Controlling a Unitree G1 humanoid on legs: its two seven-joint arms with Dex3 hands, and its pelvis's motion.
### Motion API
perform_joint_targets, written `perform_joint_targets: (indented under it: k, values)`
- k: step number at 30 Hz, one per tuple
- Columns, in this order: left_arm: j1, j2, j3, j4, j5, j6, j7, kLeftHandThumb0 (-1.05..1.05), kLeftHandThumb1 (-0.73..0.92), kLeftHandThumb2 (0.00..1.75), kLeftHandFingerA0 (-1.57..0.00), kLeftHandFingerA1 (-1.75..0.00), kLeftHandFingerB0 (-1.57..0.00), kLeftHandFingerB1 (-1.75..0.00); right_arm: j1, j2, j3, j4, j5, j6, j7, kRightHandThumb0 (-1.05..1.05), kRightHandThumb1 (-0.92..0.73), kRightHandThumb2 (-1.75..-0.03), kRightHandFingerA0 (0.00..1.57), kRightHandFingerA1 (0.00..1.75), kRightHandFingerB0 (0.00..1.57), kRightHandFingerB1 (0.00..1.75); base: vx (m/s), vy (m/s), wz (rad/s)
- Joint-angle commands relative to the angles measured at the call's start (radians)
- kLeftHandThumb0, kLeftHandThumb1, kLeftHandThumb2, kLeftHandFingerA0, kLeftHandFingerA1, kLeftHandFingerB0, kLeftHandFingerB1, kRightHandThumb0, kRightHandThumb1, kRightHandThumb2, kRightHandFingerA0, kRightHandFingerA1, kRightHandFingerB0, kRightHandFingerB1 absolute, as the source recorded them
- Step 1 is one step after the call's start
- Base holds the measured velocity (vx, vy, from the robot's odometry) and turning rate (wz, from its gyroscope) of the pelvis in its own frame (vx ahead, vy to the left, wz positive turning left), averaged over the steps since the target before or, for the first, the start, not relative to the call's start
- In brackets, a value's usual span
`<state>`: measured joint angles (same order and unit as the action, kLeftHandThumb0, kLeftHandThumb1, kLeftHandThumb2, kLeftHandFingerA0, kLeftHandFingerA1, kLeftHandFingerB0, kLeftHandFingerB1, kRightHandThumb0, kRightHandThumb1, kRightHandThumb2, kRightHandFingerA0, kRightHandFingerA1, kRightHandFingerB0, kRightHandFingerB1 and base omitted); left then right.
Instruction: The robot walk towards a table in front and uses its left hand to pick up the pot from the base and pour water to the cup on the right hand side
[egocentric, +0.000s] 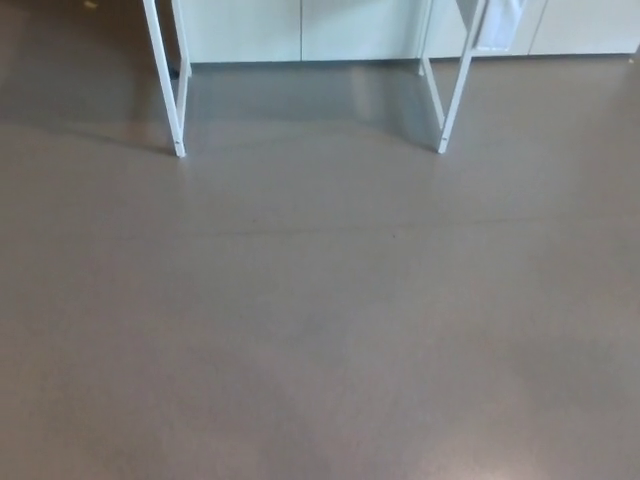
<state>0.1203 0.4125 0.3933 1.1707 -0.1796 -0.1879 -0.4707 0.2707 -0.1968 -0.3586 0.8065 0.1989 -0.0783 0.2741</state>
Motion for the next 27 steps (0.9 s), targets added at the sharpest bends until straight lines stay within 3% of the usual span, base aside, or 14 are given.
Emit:
perform_joint_targets:
  k: [1,3,4,13,14,27]
  values:
    - [-0.007,-0.018,0.000,-0.023,-0.019,-0.018,-0.002,-0.06,0.51,0.55,-0.43,-0.38,-0.38,-0.34,-0.014,-0.014,-0.009,0.017,0.012,-0.005,-0.010,-0.07,-0.39,-0.85,0.31,0.55,0.19,0.49,0.27,-0.242,0.22]
    - [-0.003,-0.018,0.002,-0.022,-0.019,-0.023,-0.006,-0.05,0.52,0.55,-0.42,-0.38,-0.38,-0.34,-0.003,-0.013,-0.006,-0.008,0.012,0.008,-0.007,-0.07,-0.41,-0.86,0.30,0.55,0.19,0.49,0.24,-0.248,0.25]
    - [-0.001,-0.019,0.000,-0.026,-0.016,-0.027,-0.005,-0.06,0.51,0.55,-0.42,-0.38,-0.38,-0.34,-0.002,-0.012,-0.007,-0.010,0.016,0.009,-0.005,-0.10,-0.59,-0.57,0.41,0.38,0.31,0.33,0.10,-0.232,0.36]
    - [-0.011,-0.017,-0.004,-0.010,-0.008,-0.029,-0.001,-0.03,0.53,0.55,-0.41,-0.38,-0.35,-0.34,0.012,-0.005,-0.007,-0.044,0.023,0.017,-0.003,-0.11,-0.57,-0.57,0.43,0.40,0.31,0.34,0.22,-0.005,-0.10]
    - [-0.002,-0.026,-0.021,-0.018,0.013,-0.056,0.026,-0.05,0.51,0.55,-0.39,-0.37,-0.37,-0.34,0.011,-0.008,0.000,-0.046,0.015,0.023,-0.007,-0.09,-0.40,-0.85,0.34,0.56,0.18,0.49,0.26,0.180,-0.14]
    - [0.046,-0.082,-0.105,-0.038,0.070,-0.165,0.140,-0.08,0.49,0.54,-0.41,-0.37,-0.41,-0.34,0.008,-0.016,0.039,0.033,-0.006,-0.046,0.009,-0.08,-0.41,-0.86,0.35,0.56,0.17,0.49,0.34,0.179,-0.03]
